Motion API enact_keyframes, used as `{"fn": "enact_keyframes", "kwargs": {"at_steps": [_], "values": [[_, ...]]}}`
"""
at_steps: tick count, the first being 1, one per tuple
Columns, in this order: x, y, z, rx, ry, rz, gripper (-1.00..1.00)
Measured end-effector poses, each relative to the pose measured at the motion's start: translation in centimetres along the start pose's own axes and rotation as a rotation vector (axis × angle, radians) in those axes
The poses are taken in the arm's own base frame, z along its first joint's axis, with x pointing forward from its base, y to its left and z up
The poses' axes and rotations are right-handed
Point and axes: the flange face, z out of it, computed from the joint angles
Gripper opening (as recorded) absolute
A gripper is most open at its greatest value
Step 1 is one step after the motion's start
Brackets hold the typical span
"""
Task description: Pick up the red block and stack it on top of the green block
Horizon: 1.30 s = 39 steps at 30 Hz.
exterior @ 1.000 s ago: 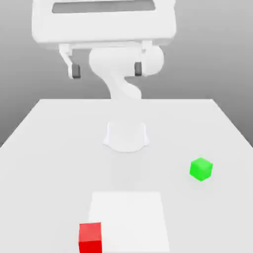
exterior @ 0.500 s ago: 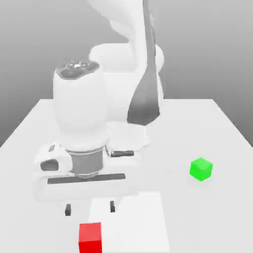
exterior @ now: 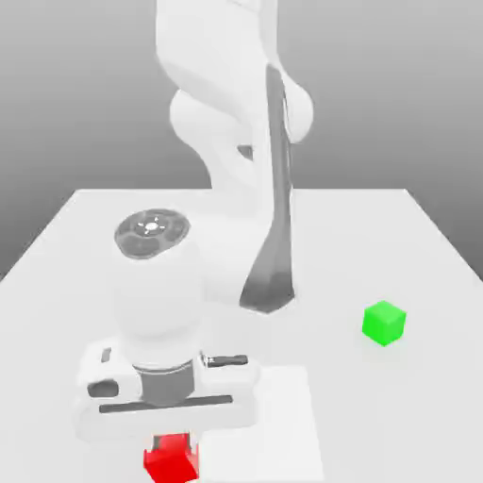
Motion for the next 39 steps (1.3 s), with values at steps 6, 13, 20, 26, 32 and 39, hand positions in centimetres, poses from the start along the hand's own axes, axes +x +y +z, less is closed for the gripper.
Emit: {"fn": "enact_keyframes", "kwargs": {"at_steps": [6, 13, 20, 26, 32, 39], "values": [[-8.9, -6.9, -3.1, 0.065, -0.047, -0.176, -1.00], [-24.2, -12.7, -5.2, 0.096, -0.084, -0.485, -1.00], [-35.4, -11.3, -6.0, 0.066, -0.064, -0.712, -1.00], [-42.3, -8.1, -4.9, 0.004, -0.004, -0.896, -1.00], [-42.5, -8.1, -1.2, -0.009, 0.013, -0.908, -1.00], [-43.2, -7.8, 1.4, -0.002, 0.003, -0.926, 1.00]]}}
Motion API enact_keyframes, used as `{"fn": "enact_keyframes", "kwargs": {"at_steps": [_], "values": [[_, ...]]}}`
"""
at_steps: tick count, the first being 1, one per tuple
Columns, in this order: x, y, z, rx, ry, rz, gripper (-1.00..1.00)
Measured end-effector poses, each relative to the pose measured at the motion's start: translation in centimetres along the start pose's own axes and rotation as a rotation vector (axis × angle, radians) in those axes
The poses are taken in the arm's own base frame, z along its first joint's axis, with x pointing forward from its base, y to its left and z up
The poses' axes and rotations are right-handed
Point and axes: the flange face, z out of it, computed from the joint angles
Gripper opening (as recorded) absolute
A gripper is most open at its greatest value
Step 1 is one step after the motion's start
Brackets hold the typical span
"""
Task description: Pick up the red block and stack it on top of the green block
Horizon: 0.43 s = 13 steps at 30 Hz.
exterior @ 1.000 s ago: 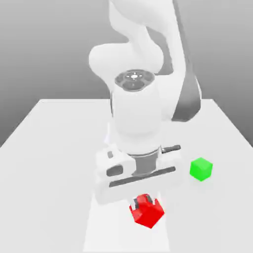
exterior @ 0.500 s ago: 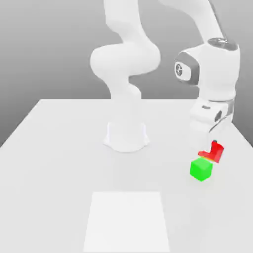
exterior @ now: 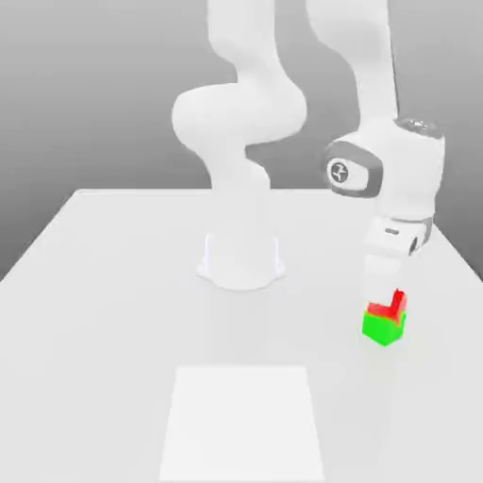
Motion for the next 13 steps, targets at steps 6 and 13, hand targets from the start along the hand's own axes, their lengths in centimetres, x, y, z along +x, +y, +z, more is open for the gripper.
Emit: {"fn": "enact_keyframes", "kwargs": {"at_steps": [6, 13], "values": [[0.5, 0.4, -1.2, -0.006, 0.004, 0.017, 1.00], [0.4, 0.4, -5.8, -0.002, 0.001, 0.017, 1.00]]}}
